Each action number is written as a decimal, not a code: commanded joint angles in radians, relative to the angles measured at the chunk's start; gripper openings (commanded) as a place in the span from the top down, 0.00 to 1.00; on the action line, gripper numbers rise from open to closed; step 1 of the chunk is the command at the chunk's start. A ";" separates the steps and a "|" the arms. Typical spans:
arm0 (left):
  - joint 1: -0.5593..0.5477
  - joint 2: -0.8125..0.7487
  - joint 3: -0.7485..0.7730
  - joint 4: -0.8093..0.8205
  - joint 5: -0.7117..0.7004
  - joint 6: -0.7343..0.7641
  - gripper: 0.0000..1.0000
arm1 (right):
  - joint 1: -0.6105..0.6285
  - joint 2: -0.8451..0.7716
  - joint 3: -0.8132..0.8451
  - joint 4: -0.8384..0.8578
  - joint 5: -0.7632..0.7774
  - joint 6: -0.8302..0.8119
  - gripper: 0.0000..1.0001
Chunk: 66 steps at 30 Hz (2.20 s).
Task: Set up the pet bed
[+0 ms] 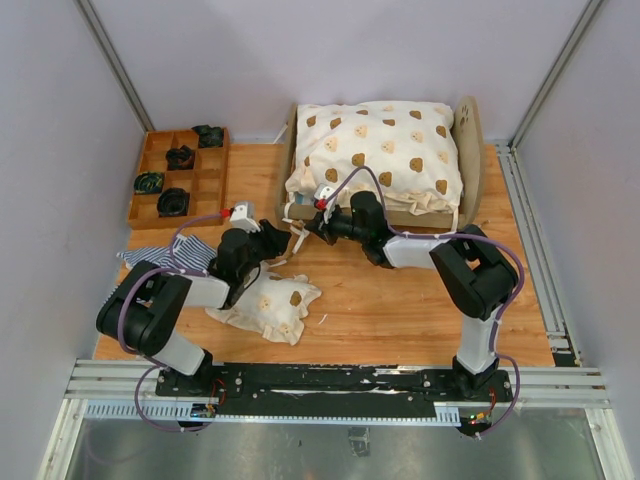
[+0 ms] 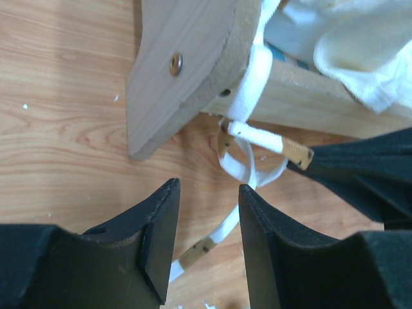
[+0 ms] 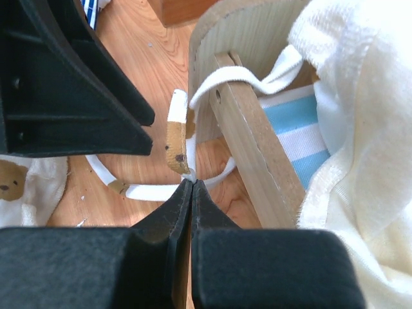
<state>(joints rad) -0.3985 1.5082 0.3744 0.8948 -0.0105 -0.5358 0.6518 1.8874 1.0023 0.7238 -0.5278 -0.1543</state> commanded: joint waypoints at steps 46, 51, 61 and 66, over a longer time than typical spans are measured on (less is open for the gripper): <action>0.008 0.168 0.000 0.291 0.057 -0.033 0.98 | -0.002 0.126 0.007 0.174 -0.014 0.087 1.00; 0.005 0.150 -0.018 0.291 0.096 -0.021 0.96 | -0.008 0.130 0.082 0.026 -0.091 -0.157 1.00; -0.002 0.120 -0.020 0.290 0.165 0.022 0.94 | -0.009 0.179 0.218 -0.198 -0.163 -0.596 1.00; -0.005 0.079 -0.033 0.277 0.165 0.022 0.77 | -0.010 0.209 0.277 -0.246 -0.198 -0.698 1.00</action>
<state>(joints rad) -0.3965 1.6375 0.3592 1.1576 0.1368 -0.5365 0.6521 2.0636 1.2160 0.5049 -0.6998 -0.6769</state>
